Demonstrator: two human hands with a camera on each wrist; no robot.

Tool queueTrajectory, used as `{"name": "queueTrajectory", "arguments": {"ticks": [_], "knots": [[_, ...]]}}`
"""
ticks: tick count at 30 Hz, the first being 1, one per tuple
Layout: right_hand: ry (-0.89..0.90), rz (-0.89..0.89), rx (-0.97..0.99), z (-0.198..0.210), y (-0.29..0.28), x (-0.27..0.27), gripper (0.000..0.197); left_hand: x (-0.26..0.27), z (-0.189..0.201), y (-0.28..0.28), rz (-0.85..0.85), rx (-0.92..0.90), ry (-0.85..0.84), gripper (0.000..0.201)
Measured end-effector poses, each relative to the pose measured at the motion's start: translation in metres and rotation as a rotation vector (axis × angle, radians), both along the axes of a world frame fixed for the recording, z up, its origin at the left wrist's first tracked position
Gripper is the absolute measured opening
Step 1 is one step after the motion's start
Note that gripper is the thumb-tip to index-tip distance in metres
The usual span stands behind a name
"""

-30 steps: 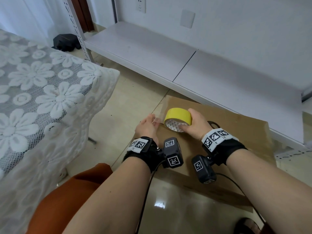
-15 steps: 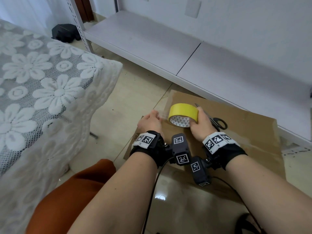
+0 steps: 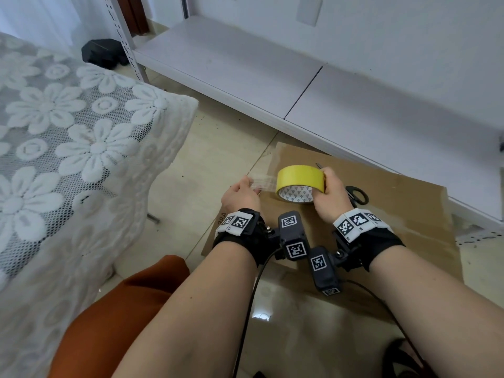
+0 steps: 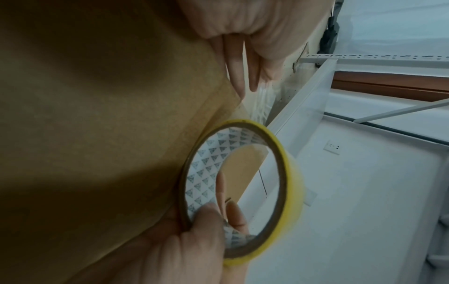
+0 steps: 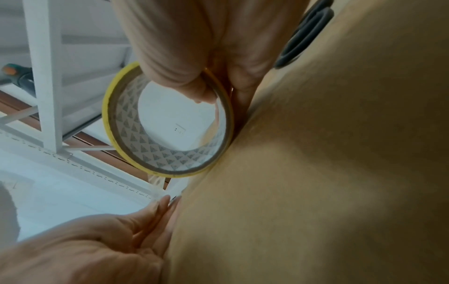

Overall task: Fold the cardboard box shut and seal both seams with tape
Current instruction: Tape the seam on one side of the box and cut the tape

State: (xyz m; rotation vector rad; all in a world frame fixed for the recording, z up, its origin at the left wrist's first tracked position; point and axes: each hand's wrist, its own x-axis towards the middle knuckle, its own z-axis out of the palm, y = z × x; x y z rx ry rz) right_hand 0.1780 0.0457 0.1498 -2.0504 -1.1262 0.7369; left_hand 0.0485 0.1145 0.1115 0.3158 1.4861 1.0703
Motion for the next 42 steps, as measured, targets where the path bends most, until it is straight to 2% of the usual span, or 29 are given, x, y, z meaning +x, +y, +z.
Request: {"name": "queueTrajectory", "arguments": {"ticks": [6, 10, 15, 24, 27, 29, 31, 35, 37, 39, 42], "knots": [[0.091, -0.114, 0.063, -0.008, 0.0, -0.002, 0.015, -0.003, -0.003, 0.003, 0.02, -0.033, -0.053, 0.029], [0.056, -0.026, 0.0, -0.011, -0.002, -0.001, 0.025, -0.008, -0.011, 0.007, 0.006, -0.055, -0.108, 0.029], [0.017, -0.036, -0.029, -0.009, 0.0, 0.002, 0.014, -0.003, -0.017, 0.008, -0.026, -0.021, -0.095, 0.036], [0.077, -0.047, 0.007, -0.005, 0.001, 0.001, 0.016, -0.005, -0.022, 0.014, 0.007, -0.057, -0.118, 0.024], [0.079, -0.026, 0.001, -0.008, 0.001, 0.001, 0.02, -0.012, -0.022, 0.016, -0.151, -0.094, -0.139, 0.012], [0.097, -0.024, 0.004, -0.006, 0.001, 0.001, 0.019, -0.013, -0.024, 0.018, -0.22, -0.106, -0.142, 0.027], [0.133, -0.027, 0.005, -0.005, 0.002, 0.001, 0.019, -0.014, -0.025, 0.02, -0.24, -0.114, -0.146, 0.031], [0.195, -0.048, 0.004, -0.004, 0.003, 0.001, 0.021, -0.014, -0.027, 0.02, -0.195, -0.193, -0.065, 0.017], [0.224, -0.059, 0.0, -0.006, 0.003, 0.0, 0.021, -0.016, -0.028, 0.02, -0.218, -0.235, -0.085, 0.014], [0.259, -0.072, 0.01, -0.008, 0.002, 0.0, 0.02, -0.016, -0.029, 0.022, -0.219, -0.267, -0.07, 0.017], [0.298, -0.088, 0.018, -0.009, 0.001, 0.001, 0.023, -0.018, -0.038, 0.022, -0.331, -0.258, -0.002, 0.023]]}}
